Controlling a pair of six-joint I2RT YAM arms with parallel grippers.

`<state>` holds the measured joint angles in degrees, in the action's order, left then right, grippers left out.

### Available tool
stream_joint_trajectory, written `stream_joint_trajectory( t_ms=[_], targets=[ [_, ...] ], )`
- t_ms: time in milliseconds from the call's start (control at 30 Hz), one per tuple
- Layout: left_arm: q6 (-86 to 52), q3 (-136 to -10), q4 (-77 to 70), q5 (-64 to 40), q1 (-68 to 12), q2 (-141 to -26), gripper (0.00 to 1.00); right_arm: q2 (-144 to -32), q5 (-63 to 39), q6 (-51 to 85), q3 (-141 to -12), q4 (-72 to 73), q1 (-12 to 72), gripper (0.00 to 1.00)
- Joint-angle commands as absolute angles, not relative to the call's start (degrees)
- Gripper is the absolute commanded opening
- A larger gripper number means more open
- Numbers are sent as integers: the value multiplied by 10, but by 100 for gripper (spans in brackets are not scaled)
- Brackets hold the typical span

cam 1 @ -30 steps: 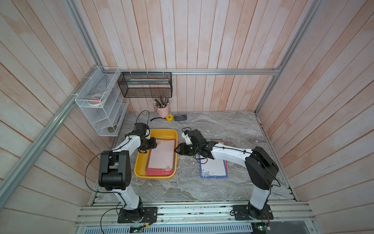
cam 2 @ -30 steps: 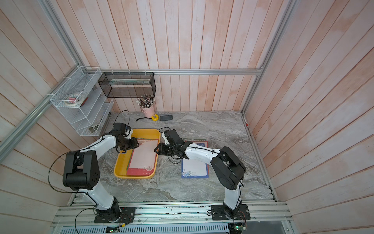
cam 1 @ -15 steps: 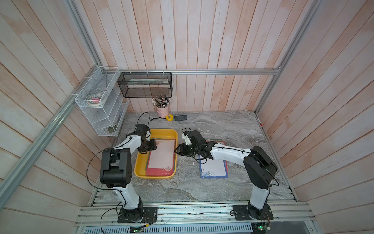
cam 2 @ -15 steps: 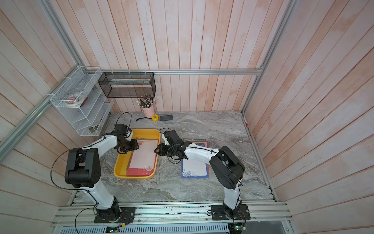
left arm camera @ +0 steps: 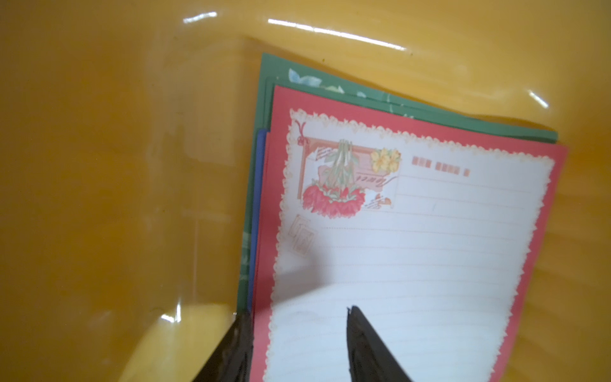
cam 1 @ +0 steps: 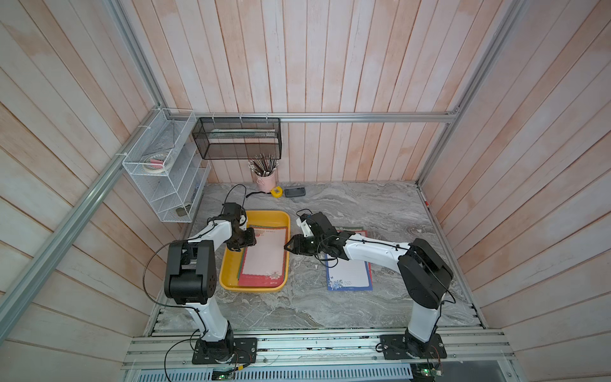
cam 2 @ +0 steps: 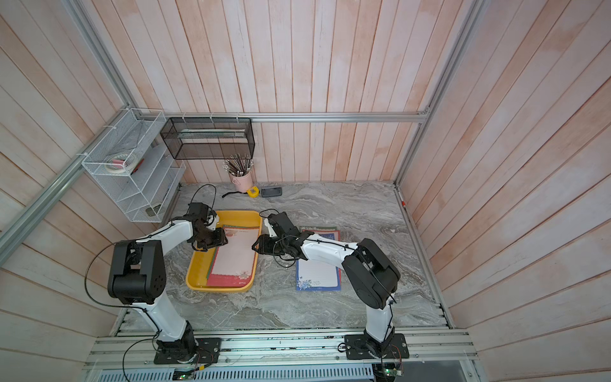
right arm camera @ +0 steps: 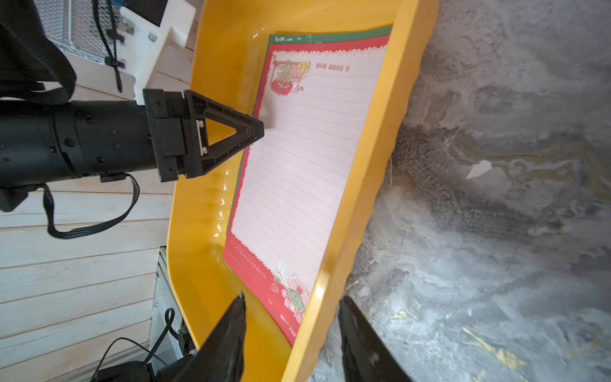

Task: Take out the stationery paper from the storage box
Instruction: Pick up the stationery paper from the storage box.

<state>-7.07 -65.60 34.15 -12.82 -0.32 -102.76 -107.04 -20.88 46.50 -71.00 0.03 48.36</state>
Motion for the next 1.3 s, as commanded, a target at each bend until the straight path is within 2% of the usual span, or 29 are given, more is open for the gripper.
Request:
stream_joint_trajectory(
  t_ms=[0,233,600,700,833,1267],
  targets=[
    [-63,-672,348,-141,-8,-1028,47,-1080,-213,468,-722,1,489,48],
    [-64,-671,344,-153,-10,-1021,43,-1083,-202,467,-722,-5,490,48],
    [-64,-671,345,-153,-11,-1019,42,-1102,-187,480,-720,5,487,48],
    [-64,-671,345,-152,-11,-1019,41,-1105,-186,483,-720,12,486,45],
    [-63,-671,345,-153,-11,-1017,41,-1108,-186,484,-720,19,484,35],
    [-65,-671,344,-162,-11,-1018,40,-1123,-196,498,-716,37,480,23]
  ],
)
